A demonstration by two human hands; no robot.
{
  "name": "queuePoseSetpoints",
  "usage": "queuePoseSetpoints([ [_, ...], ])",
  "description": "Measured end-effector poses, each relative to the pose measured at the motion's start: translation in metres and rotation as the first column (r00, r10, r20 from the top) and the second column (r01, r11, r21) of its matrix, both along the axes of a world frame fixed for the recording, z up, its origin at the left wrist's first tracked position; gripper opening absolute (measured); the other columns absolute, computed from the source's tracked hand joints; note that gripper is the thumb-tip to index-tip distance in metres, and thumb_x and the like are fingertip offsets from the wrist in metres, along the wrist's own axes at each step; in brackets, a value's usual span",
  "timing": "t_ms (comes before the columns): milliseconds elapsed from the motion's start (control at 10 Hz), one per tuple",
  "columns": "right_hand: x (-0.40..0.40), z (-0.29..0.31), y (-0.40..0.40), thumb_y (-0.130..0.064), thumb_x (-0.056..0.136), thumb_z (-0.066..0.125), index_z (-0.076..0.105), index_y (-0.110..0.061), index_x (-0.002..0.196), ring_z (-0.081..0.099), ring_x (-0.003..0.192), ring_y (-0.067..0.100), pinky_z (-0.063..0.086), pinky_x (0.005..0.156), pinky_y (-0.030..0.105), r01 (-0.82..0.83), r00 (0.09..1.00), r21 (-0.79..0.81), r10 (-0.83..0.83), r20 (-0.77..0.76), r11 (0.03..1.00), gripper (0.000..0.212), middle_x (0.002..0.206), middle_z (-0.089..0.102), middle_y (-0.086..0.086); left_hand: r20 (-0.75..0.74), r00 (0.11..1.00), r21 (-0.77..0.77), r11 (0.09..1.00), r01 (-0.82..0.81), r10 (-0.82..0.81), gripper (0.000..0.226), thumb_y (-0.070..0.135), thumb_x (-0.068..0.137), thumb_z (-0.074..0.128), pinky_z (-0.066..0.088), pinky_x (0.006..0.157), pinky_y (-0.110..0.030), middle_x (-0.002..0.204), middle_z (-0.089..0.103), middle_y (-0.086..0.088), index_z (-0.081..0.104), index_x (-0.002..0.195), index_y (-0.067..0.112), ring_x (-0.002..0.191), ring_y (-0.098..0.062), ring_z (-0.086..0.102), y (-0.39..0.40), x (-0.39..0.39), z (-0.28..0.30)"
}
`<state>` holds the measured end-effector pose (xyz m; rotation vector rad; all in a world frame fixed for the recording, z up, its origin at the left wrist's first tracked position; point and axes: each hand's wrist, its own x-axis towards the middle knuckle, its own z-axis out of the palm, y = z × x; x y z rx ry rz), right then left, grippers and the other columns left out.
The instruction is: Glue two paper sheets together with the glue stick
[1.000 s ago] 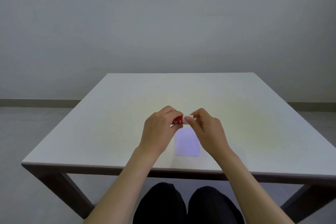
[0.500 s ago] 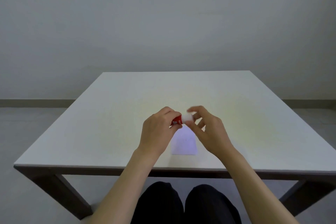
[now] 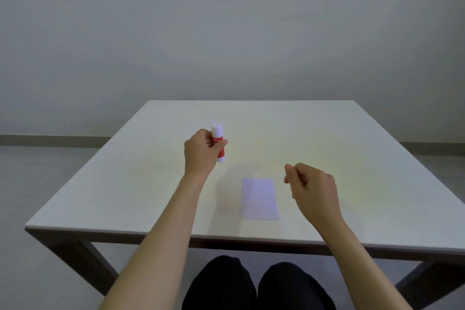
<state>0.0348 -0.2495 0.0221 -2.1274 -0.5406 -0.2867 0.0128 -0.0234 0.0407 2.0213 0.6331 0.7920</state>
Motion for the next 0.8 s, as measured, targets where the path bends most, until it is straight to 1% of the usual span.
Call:
queuePoseSetpoints([
  [100, -0.001, -0.002, -0.003, -0.026, 0.095, 0.051, 0.059, -0.002, 0.065, 0.037, 0.045, 0.020, 0.032, 0.049, 0.030, -0.009, 1.000, -0.006, 0.009, 0.001, 1.000, 0.039, 0.047, 0.053, 0.013, -0.055, 0.998, -0.042, 0.999, -0.007, 0.005, 0.019, 0.022, 0.078, 0.073, 0.041, 0.059, -0.023, 0.072, 0.067, -0.001, 0.057, 0.079, 0.011, 0.070, -0.018, 0.061, 0.002, 0.004, -0.018],
  [200, -0.003, -0.004, -0.004, -0.027, 0.095, 0.051, 0.063, -0.005, 0.068, 0.039, 0.045, 0.020, 0.034, 0.050, 0.030, -0.020, 1.000, -0.010, 0.019, -0.008, 1.000, 0.037, 0.048, 0.054, 0.013, -0.074, 0.997, -0.058, 0.998, -0.006, 0.002, 0.022, 0.022, 0.076, 0.074, 0.041, 0.062, -0.026, 0.072, 0.066, -0.001, 0.055, 0.079, 0.010, 0.072, -0.020, 0.061, 0.000, 0.005, -0.027],
  [300, -0.004, -0.006, -0.004, -0.028, 0.095, 0.051, 0.064, -0.006, 0.071, 0.041, 0.048, 0.022, 0.035, 0.052, 0.030, -0.028, 0.999, 0.002, 0.028, -0.031, 1.000, 0.035, 0.053, 0.056, 0.019, -0.081, 0.997, -0.072, 0.997, -0.012, 0.006, 0.022, 0.021, 0.077, 0.073, 0.041, 0.065, -0.026, 0.067, 0.063, 0.004, 0.055, 0.080, 0.009, 0.073, -0.020, 0.061, -0.002, 0.004, -0.033],
  [400, -0.006, -0.007, -0.002, -0.027, 0.094, 0.052, 0.064, -0.003, 0.072, 0.047, 0.053, 0.036, 0.034, 0.053, 0.030, -0.032, 0.999, 0.017, 0.033, -0.036, 0.999, 0.035, 0.055, 0.056, 0.021, -0.076, 0.997, -0.089, 0.996, -0.001, -0.005, 0.020, 0.019, 0.078, 0.070, 0.044, 0.066, -0.029, 0.064, 0.068, 0.002, 0.055, 0.083, 0.006, 0.076, -0.021, 0.063, -0.002, 0.004, -0.037],
  [500, -0.009, -0.006, 0.002, -0.027, 0.094, 0.052, 0.065, -0.004, 0.073, 0.043, 0.050, 0.029, 0.034, 0.053, 0.030, -0.043, 0.998, 0.035, 0.044, -0.047, 0.998, 0.034, 0.055, 0.056, 0.021, -0.074, 0.997, -0.096, 0.995, 0.008, -0.015, 0.020, 0.018, 0.079, 0.069, 0.048, 0.072, -0.032, 0.072, 0.073, -0.008, 0.056, 0.086, 0.005, 0.079, -0.024, 0.066, -0.001, 0.004, -0.041],
  [600, -0.012, -0.005, 0.004, -0.026, 0.094, 0.052, 0.065, -0.005, 0.073, 0.040, 0.049, 0.020, 0.033, 0.052, 0.030, -0.060, 0.997, 0.046, 0.062, -0.052, 0.997, 0.033, 0.055, 0.057, 0.021, -0.076, 0.997, -0.097, 0.995, 0.019, -0.026, 0.019, 0.018, 0.079, 0.069, 0.048, 0.070, -0.032, 0.075, 0.073, -0.009, 0.056, 0.086, 0.006, 0.081, -0.023, 0.066, -0.002, 0.003, -0.042],
  [700, -0.014, -0.004, 0.003, -0.026, 0.094, 0.053, 0.065, -0.006, 0.072, 0.042, 0.049, 0.020, 0.034, 0.053, 0.030, -0.069, 0.995, 0.037, 0.071, -0.070, 0.997, 0.031, 0.053, 0.055, 0.018, -0.112, 0.993, -0.073, 0.997, 0.033, -0.041, 0.020, 0.018, 0.077, 0.069, 0.046, 0.067, -0.030, 0.083, 0.073, -0.005, 0.056, 0.091, 0.011, 0.084, -0.021, 0.067, 0.000, 0.002, -0.046],
  [800, -0.015, -0.007, 0.004, -0.027, 0.094, 0.053, 0.065, -0.009, 0.071, 0.040, 0.047, 0.018, 0.033, 0.051, 0.029, -0.055, 0.995, 0.026, 0.057, -0.081, 0.998, 0.032, 0.045, 0.046, 0.004, -0.213, 0.975, -0.016, 0.998, 0.065, -0.067, 0.044, 0.023, 0.074, 0.073, 0.045, 0.074, -0.029, 0.104, 0.071, -0.004, 0.056, 0.113, 0.015, 0.100, -0.022, 0.064, 0.001, 0.000, -0.051],
])
